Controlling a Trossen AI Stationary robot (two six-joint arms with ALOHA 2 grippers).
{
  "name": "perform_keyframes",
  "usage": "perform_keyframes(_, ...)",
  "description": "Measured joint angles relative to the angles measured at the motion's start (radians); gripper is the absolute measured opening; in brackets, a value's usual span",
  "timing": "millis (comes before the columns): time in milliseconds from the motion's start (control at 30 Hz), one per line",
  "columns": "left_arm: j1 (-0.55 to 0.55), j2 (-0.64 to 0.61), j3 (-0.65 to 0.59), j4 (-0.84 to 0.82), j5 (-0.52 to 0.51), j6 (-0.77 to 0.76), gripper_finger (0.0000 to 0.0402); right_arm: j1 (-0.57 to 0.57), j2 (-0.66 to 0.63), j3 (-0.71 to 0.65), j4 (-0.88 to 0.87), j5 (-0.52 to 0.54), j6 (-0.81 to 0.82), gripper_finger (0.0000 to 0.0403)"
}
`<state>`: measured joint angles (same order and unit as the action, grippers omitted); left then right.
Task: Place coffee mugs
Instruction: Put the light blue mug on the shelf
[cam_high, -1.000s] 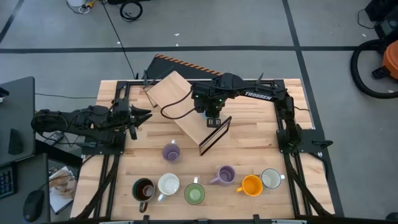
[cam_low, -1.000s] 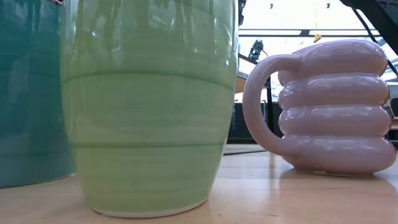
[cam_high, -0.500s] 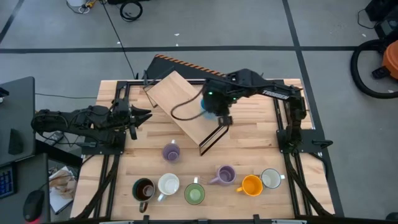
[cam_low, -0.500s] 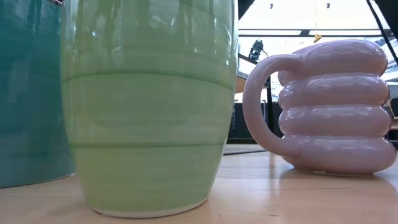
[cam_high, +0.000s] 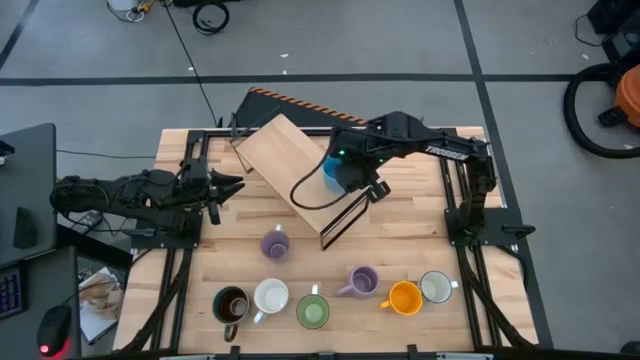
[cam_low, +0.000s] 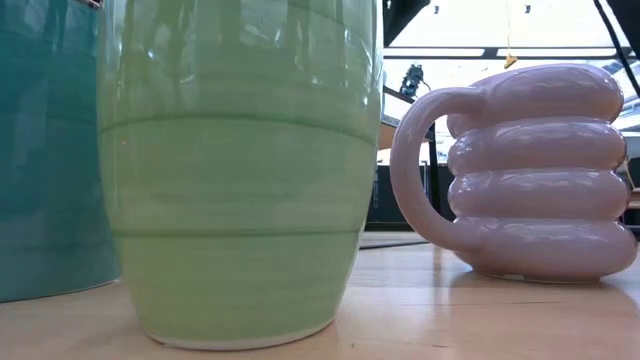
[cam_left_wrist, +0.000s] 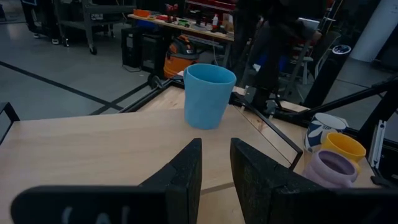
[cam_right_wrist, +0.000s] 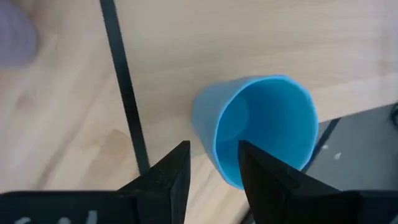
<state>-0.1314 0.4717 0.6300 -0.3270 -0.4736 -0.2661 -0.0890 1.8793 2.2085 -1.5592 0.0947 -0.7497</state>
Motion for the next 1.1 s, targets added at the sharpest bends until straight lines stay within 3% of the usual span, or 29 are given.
perform_keyframes(500, 0.0, 0.0, 0.0, -0.002, 0.0, 0.0, 0.0089, -0.005, -0.001, -0.188, 0.081, 0.119, -0.072, 0.0129)
perform_keyframes(700, 0.0, 0.0, 0.0, -0.002, 0.0, 0.0, 0.0089, -0.007, -0.001, -0.193, 0.112, 0.085, -0.043, 0.0103)
perform_keyframes(1000, 0.0, 0.0, 0.0, -0.001, 0.0, 0.0, 0.0089, -0.006, -0.001, -0.193, 0.122, -0.013, 0.111, 0.0028)
perform_keyframes(1100, 0.0, 0.0, 0.0, 0.0, 0.0, 0.0, 0.0089, -0.005, -0.001, -0.193, 0.127, -0.016, 0.172, 0.0026)
